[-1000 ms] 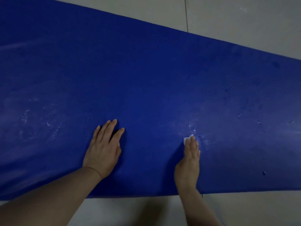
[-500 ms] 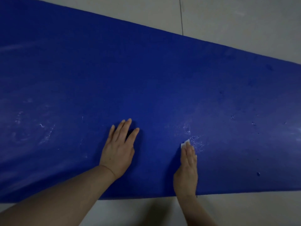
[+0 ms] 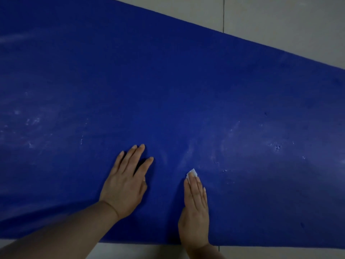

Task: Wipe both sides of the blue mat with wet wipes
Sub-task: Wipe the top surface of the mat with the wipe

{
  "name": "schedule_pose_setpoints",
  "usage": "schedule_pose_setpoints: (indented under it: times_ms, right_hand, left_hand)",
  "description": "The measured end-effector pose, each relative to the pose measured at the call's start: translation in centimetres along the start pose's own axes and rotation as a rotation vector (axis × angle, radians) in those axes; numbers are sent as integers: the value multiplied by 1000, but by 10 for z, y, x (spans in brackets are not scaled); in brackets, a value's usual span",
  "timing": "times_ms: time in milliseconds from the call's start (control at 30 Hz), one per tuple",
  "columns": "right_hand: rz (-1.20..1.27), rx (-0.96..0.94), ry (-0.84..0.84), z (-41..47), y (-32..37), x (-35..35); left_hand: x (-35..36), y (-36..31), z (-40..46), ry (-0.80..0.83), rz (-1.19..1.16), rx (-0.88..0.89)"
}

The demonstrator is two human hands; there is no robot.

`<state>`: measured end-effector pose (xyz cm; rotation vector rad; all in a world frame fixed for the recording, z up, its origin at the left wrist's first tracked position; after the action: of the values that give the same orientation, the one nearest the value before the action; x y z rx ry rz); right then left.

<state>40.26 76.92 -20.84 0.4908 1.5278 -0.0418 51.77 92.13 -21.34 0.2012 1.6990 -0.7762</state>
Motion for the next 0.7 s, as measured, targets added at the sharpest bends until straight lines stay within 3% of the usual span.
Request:
schedule_pose_setpoints:
  times_ms: [200,433,700]
  right_hand:
    - [23,4,10,4,5,1]
    - [-72,-47,191,6,1,2]
    - [-120,-19,180,6,3,4]
  left_hand:
    - [-1,1,3,3,13,22]
    - [2,1,4,70,99,5]
    - [-3,1,5,49,11,4]
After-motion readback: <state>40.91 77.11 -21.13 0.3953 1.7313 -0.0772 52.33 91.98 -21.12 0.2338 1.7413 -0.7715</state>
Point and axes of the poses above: each hand's wrist, its own z-axis towards the middle knuckle, its own x-axis out of the palm, y = z × x, the point moved 5 cm from there along z, towards the middle knuckle, and after that the axes turned 4 degrees about -z, right-handed, at the moved point
